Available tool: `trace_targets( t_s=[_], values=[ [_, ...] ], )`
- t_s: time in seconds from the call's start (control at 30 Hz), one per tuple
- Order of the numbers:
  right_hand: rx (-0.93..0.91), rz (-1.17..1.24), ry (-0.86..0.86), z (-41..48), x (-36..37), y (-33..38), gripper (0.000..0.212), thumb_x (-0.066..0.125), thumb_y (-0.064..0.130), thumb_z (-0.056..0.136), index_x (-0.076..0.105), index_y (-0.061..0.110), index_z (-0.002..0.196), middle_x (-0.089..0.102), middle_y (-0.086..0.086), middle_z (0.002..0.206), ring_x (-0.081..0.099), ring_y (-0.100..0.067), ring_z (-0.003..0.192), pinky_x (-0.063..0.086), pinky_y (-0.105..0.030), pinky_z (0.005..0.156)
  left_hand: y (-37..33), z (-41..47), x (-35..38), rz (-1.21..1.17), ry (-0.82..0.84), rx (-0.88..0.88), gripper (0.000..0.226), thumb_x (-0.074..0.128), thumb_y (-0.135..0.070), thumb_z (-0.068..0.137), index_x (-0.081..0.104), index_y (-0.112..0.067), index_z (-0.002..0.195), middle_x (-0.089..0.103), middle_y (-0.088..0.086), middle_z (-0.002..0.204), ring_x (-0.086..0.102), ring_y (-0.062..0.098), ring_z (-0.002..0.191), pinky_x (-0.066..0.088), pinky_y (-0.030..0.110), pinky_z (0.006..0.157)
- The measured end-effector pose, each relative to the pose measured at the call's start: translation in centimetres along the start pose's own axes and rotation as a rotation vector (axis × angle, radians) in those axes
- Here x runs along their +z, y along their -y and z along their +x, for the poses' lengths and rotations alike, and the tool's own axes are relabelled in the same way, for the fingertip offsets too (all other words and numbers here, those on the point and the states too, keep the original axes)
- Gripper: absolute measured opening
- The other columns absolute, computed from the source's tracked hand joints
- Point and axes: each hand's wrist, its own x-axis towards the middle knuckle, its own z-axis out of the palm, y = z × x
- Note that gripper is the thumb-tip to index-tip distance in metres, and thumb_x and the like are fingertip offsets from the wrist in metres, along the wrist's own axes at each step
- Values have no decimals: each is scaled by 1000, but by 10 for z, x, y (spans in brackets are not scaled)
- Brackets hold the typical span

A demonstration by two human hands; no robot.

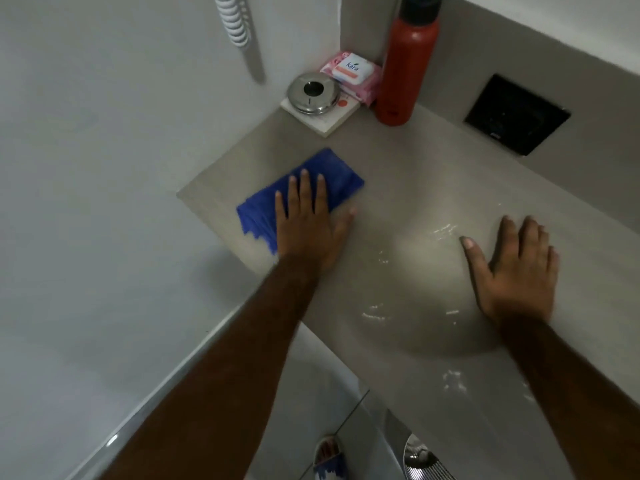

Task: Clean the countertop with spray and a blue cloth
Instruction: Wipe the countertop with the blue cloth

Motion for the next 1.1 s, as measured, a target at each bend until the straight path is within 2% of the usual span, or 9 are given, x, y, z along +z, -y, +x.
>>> trace_targets(
  t_s=[0.07,0.17,0.4,0.47,0.57,0.77,0.87,0.97,1.1],
  values=[
    [4,2,10,0,-1,1,85,21,78,99,25,19,160,21,-16,170,17,-34,158,15,-54,128,12,-40,7,56,-35,5,85,4,-74,95,9,-22,162,4,6,170,0,26,157,-2,54,125],
    [4,-4,2,1,-1,1,84,20,77,100,25,19,160,22,-17,169,18,-35,158,16,-55,128,43,-53,4,92,-71,-174,79,12,-69,98,12,-22,162,7,6,170,4,25,157,1,56,125],
    [27,-16,14,2,2,-1,88,15,80,98,23,20,162,18,-15,172,14,-32,160,13,-52,129,60,36,-20,12,-9,-379,94,-3,-80,89,-5,-21,161,-9,9,169,-12,30,156,-6,61,122],
    [28,-20,32,1,2,-1,91,13,82,96,21,21,163,15,-13,172,12,-30,160,11,-50,130,36,43,-15,16,-6,-309,93,-3,-80,89,-6,-21,161,-11,8,169,-13,30,155,-6,62,122],
    [21,-20,51,3,1,-1,94,10,84,95,18,21,164,11,-12,173,8,-29,161,8,-50,130,-8,19,1,38,-16,-90,90,-5,-78,90,-1,-23,161,-8,6,170,-12,28,156,-6,60,123],
    [8,-9,101,0,-7,-2,94,7,82,95,15,20,165,7,-13,174,4,-30,161,6,-51,130,-20,-105,32,99,-41,145,85,5,-76,96,9,-22,161,5,5,170,1,25,157,2,57,125],
    [-20,92,117,-1,-15,-10,93,13,82,95,18,20,164,10,-12,173,7,-29,161,6,-49,131,7,-135,28,111,-35,40,83,8,-74,97,8,-21,162,5,4,170,2,25,157,7,56,125],
    [-4,41,92,-9,-23,-55,90,16,81,96,22,21,163,16,-12,172,14,-29,160,10,-50,130,13,-119,15,96,-74,-163,89,14,-74,94,14,-16,161,10,11,169,7,31,156,8,59,124],
    [0,-26,82,-14,-30,-125,81,16,78,99,21,28,162,18,-9,172,17,-30,159,16,-53,129,5,-61,4,6,-15,-324,102,-1,-85,86,3,-16,162,0,13,169,-4,33,156,0,62,123]
  ],
)
